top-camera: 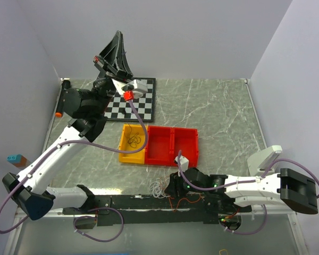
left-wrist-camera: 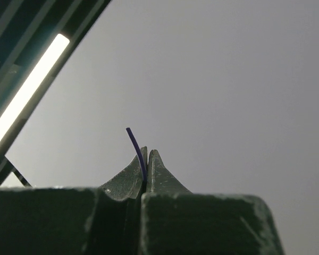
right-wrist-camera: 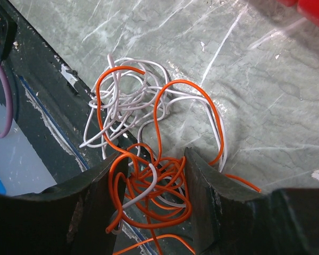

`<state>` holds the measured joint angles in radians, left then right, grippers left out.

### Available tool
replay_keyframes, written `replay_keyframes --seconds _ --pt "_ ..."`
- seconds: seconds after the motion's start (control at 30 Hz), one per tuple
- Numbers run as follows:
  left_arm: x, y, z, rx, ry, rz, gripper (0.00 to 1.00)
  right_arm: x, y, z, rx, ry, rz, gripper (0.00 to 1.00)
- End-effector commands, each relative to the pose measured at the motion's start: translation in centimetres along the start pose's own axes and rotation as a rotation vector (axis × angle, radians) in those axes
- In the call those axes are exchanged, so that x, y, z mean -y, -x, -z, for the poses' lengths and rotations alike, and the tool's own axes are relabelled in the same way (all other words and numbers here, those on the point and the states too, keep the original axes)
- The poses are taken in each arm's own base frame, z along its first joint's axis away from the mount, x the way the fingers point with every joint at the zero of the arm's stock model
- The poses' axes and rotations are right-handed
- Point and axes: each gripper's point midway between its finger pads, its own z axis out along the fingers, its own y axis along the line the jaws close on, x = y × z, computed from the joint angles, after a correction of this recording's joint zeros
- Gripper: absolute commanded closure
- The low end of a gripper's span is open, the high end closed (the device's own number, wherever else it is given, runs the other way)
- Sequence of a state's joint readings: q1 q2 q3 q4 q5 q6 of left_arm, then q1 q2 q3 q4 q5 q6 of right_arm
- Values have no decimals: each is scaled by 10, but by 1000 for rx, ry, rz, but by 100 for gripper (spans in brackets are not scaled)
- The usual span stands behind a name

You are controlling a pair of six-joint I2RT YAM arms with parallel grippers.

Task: Untangle the cables

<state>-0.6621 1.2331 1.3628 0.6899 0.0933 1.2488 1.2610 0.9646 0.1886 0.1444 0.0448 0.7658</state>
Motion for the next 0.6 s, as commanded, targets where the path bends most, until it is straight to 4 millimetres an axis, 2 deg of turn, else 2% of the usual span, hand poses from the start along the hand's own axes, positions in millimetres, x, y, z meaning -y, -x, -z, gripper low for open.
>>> replay_keyframes --seconds 0.0,0.13,0.3,0.47,0.57 --pt "-2 -13 10 -71 -1 47 99 2 0 1 12 -7 0 47" --pt "34 -26 34 -153 -123 136 99 2 0 1 11 -8 -1 47" --pt "71 -31 78 -239 -282 268 99 4 -1 1 9 -13 1 47" --pt "84 -29 113 -290 -356 347 99 3 -1 0 4 -13 9 47" --pt "101 -42 132 -376 -409 336 99 1 -1 -1 -3 -12 12 47"
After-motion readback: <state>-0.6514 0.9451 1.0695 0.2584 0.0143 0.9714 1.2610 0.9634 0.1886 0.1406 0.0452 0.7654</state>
